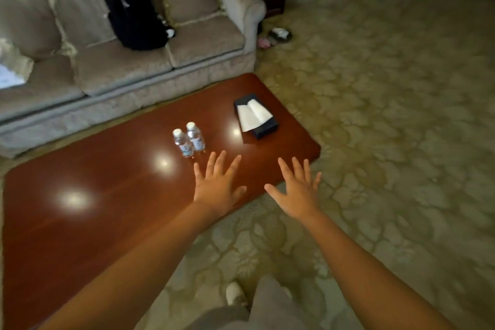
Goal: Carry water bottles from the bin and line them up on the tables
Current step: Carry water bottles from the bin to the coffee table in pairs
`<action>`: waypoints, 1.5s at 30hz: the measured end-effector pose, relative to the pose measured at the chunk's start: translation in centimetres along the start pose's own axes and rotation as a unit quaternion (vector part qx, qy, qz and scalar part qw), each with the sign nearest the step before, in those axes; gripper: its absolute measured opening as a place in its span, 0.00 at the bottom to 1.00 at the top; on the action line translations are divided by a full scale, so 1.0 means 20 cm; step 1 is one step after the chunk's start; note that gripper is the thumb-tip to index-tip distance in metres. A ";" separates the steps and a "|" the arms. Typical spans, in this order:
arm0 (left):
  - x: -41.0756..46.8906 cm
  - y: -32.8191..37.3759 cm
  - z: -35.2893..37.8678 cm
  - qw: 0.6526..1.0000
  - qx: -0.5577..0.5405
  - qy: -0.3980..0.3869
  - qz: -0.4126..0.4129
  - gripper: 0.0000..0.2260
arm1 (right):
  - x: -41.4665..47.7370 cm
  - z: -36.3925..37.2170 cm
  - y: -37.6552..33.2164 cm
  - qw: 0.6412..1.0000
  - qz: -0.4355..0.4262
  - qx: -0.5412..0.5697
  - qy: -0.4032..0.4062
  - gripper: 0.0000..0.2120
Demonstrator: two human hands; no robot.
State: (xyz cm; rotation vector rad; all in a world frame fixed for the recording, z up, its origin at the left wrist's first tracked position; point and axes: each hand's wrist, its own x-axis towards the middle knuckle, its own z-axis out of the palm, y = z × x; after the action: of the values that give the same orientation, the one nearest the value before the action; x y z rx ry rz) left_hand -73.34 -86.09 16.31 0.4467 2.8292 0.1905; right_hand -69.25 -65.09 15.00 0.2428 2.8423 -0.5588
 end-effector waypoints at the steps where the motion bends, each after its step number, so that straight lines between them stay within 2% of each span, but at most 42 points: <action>1: 0.00 0.07 -0.01 1.000 -0.001 0.001 0.019 0.34 | -0.05 -0.03 0.05 1.000 0.014 0.004 0.015 0.38; 5: -0.02 0.40 -0.03 0.995 0.009 -0.016 0.100 0.34 | -0.32 -0.17 0.29 0.993 0.085 0.028 0.077 0.38; 10: -0.14 0.87 -0.02 0.978 0.028 -0.023 0.206 0.35 | -0.78 -0.27 0.64 0.968 0.200 0.054 0.139 0.38; 18: -0.63 1.63 0.22 0.935 0.072 -0.038 0.346 0.36 | -1.70 -0.29 1.12 0.923 0.339 0.064 0.171 0.38; 25: -1.23 2.23 0.43 0.881 0.082 -0.061 0.463 0.36 | -2.56 -0.18 1.45 0.875 0.436 0.079 0.197 0.39; 32: -1.71 2.70 0.63 0.822 0.109 -0.082 0.552 0.36 | -3.19 -0.07 1.65 0.825 0.507 0.092 0.230 0.36; 38: -1.93 2.99 0.79 0.777 0.131 -0.113 0.606 0.36 | -3.53 0.07 1.80 0.767 0.572 0.147 0.253 0.35; 45: -2.03 3.42 0.99 0.711 0.158 -0.123 0.674 0.34 | -3.70 0.11 2.11 0.707 0.627 0.174 0.275 0.36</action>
State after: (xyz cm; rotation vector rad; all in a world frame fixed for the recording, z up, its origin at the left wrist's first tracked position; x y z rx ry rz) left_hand -11.16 -32.74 18.96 2.2937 1.6796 -0.1017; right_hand 10.88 -36.06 17.33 2.4518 2.0983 -0.6865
